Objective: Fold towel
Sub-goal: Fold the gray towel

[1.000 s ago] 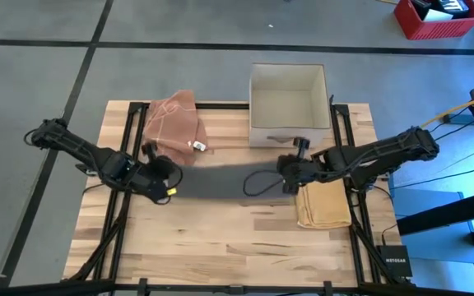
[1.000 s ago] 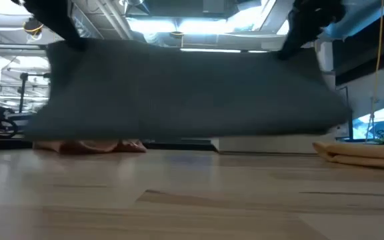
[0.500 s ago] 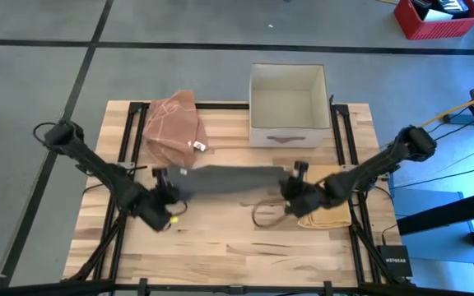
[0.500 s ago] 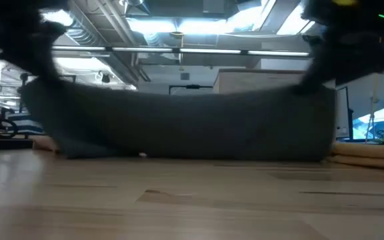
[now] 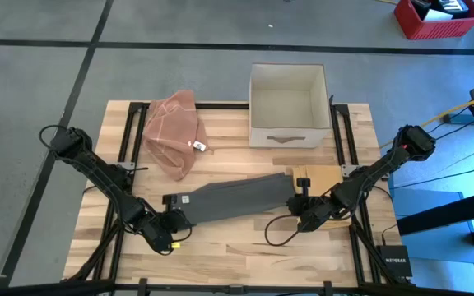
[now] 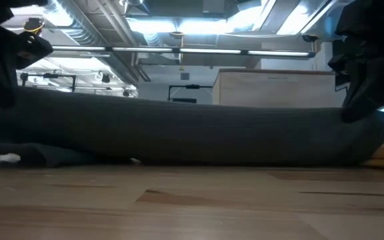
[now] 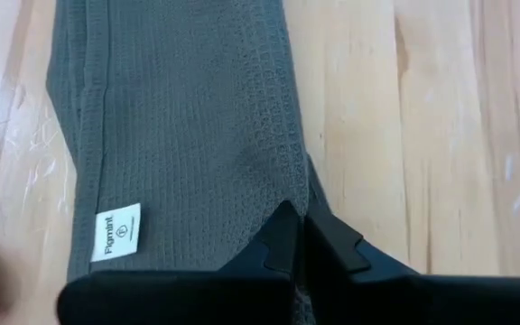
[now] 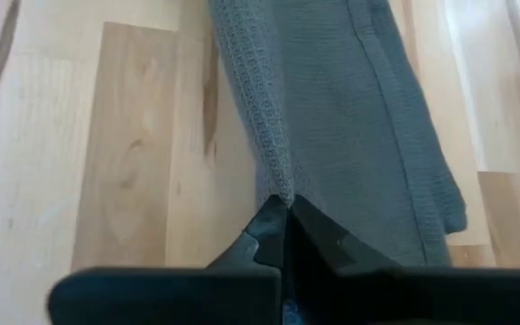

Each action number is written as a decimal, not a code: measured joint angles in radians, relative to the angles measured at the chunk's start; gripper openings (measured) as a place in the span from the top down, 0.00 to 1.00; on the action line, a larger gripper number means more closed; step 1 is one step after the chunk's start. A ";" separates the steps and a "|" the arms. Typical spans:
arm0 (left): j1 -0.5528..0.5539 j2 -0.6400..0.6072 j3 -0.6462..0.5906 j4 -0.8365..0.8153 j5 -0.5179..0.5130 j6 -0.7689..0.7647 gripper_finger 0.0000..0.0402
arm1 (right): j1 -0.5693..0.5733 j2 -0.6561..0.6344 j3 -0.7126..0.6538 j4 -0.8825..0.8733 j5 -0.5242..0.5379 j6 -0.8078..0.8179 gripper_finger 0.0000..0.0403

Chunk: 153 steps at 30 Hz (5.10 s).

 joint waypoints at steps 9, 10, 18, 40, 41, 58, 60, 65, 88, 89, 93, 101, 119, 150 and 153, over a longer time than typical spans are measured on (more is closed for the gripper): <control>0.063 0.002 0.038 -0.085 0.004 0.058 0.98 | 0.000 0.000 0.000 -0.016 0.040 0.001 0.99; 0.077 0.001 0.066 -0.142 0.004 0.067 0.99 | 0.000 0.000 0.000 -0.016 0.050 0.007 0.98; 0.199 -0.059 0.340 -0.682 -0.160 0.081 0.99 | 0.000 -0.065 0.112 -0.135 0.310 0.048 0.99; 0.343 -0.197 0.384 -0.700 -0.439 0.402 1.00 | -0.251 -0.193 0.317 -0.369 0.462 -0.200 1.00; 0.305 -0.183 0.363 -0.679 -0.445 0.415 1.00 | -0.226 -0.187 0.293 -0.347 0.461 -0.202 1.00; -0.077 0.283 0.140 -0.366 -0.172 -0.068 0.99 | 0.091 0.052 -0.153 0.258 0.011 0.068 0.98; -0.074 0.285 0.146 -0.346 -0.162 -0.047 0.97 | 0.083 0.054 -0.149 0.260 -0.003 0.072 0.96; -0.036 0.283 0.165 -0.339 -0.058 -0.009 0.85 | 0.046 0.054 -0.085 0.186 -0.064 0.076 0.80; 0.052 -0.189 0.298 -0.256 -0.199 -0.027 0.62 | -0.055 0.049 0.248 -0.158 -0.143 -0.045 0.48; 0.065 -0.206 0.293 -0.255 -0.272 -0.001 0.62 | -0.082 0.049 0.238 -0.156 -0.142 -0.058 0.48; 0.167 -0.246 0.242 -0.282 -0.351 0.033 0.62 | -0.204 0.049 0.188 -0.096 -0.200 -0.145 0.48; 0.418 -0.260 0.052 -0.227 -0.115 0.003 0.62 | -0.435 0.050 0.132 -0.056 -0.314 -0.348 0.48; 0.581 -0.253 -0.247 0.133 0.138 0.090 0.62 | -0.642 0.050 -0.112 0.300 -0.430 -0.369 0.48; 0.670 -0.085 -0.330 0.365 0.318 0.246 0.63 | -0.642 0.050 -0.132 0.681 -0.236 -0.262 0.48; 0.674 -0.087 -0.331 0.397 0.326 0.242 0.66 | -0.642 0.050 -0.132 0.686 -0.235 -0.266 0.48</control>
